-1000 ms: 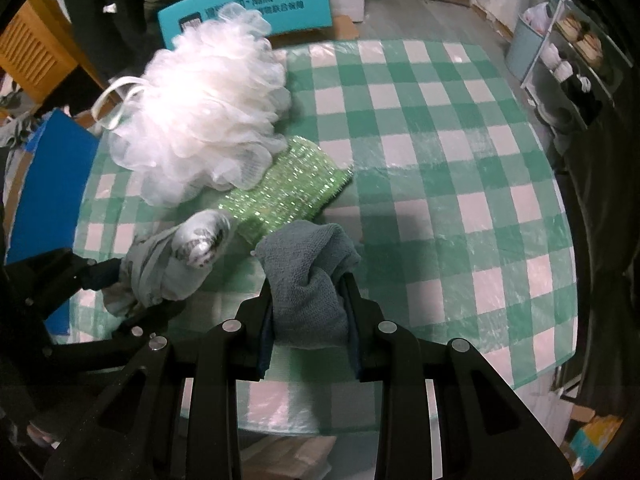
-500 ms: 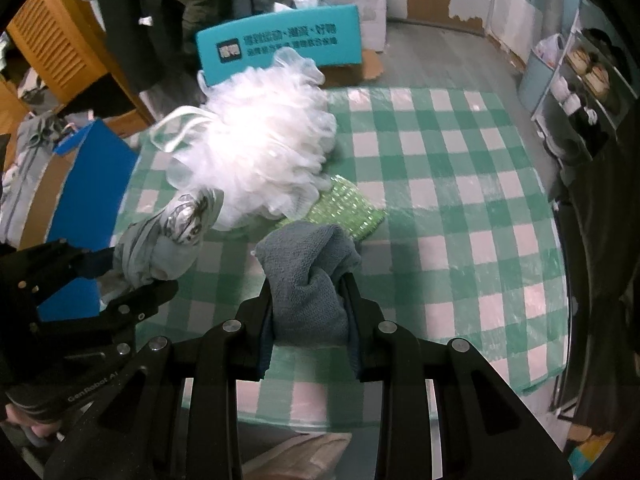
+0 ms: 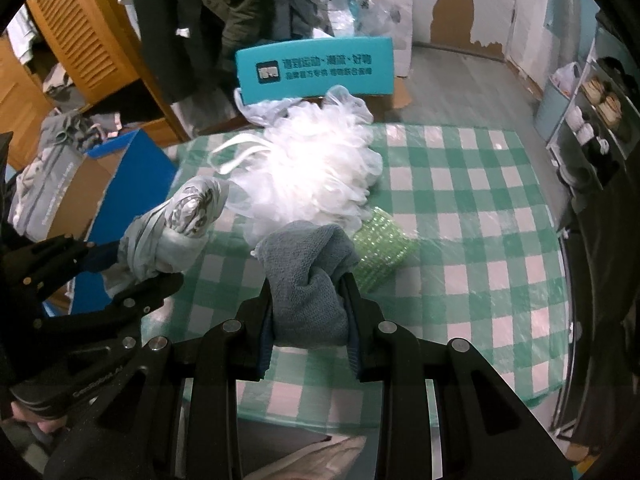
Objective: Organize soft objects
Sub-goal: 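Lift the grey sock and white-grey cloth and carry them over the box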
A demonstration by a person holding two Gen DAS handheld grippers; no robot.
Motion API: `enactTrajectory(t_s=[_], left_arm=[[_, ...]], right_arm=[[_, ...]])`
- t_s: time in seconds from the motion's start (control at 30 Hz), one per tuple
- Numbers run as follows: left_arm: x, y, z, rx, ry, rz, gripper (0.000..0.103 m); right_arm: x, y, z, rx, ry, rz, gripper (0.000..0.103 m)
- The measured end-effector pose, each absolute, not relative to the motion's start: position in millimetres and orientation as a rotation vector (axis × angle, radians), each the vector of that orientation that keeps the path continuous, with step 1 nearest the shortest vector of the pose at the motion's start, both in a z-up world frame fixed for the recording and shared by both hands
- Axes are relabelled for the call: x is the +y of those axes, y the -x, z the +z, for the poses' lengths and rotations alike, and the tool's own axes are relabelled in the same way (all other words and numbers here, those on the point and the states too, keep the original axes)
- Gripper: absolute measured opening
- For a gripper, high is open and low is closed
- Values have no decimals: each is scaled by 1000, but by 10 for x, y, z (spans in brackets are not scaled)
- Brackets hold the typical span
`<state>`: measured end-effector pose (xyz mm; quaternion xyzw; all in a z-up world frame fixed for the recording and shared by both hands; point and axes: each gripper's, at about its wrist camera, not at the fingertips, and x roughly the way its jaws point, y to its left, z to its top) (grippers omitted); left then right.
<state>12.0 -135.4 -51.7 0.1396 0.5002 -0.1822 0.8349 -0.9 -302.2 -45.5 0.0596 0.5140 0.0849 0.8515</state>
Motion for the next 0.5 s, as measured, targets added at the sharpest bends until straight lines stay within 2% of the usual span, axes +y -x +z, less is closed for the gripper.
enactTrajectory(t_s=[0.5], left_arm=[[-829, -91, -350, 1026, -257, -297, 44]], right_arm=[[-2589, -45, -234, 1046, -83, 253, 28]])
